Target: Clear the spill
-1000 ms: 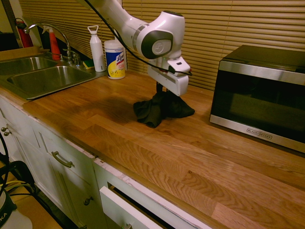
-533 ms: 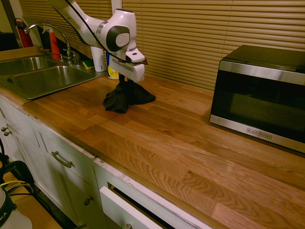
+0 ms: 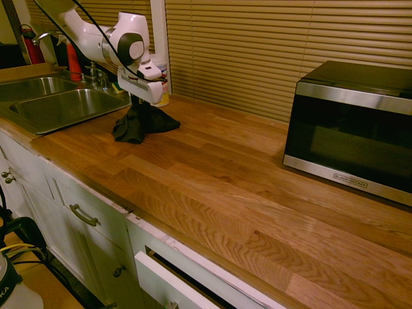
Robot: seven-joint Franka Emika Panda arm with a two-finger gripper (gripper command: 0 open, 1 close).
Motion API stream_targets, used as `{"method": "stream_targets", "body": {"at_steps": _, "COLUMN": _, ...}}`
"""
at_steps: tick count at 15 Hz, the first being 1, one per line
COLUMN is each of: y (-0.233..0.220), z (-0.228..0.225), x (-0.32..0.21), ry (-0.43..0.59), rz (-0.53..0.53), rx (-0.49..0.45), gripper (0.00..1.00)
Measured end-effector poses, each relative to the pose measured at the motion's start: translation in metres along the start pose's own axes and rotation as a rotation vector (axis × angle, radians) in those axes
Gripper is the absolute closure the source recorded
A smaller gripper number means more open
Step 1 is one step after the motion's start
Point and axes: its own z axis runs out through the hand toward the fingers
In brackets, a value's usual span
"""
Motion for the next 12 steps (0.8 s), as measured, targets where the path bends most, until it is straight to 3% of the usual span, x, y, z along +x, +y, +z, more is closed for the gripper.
{"method": "stream_targets", "body": {"at_steps": 1, "y": -0.005, "z": 0.001, "x": -0.007, "ry": -0.002, "rz": -0.005, "rx": 0.002, "gripper": 1.0}}
{"method": "stream_targets", "body": {"at_steps": 2, "y": -0.009, "z": 0.002, "x": -0.013, "ry": -0.002, "rz": -0.01, "rx": 0.003, "gripper": 0.0}}
{"method": "stream_targets", "body": {"at_steps": 12, "y": -0.015, "z": 0.004, "x": -0.022, "ry": -0.007, "rz": -0.02, "rx": -0.001, "gripper": 0.0}}
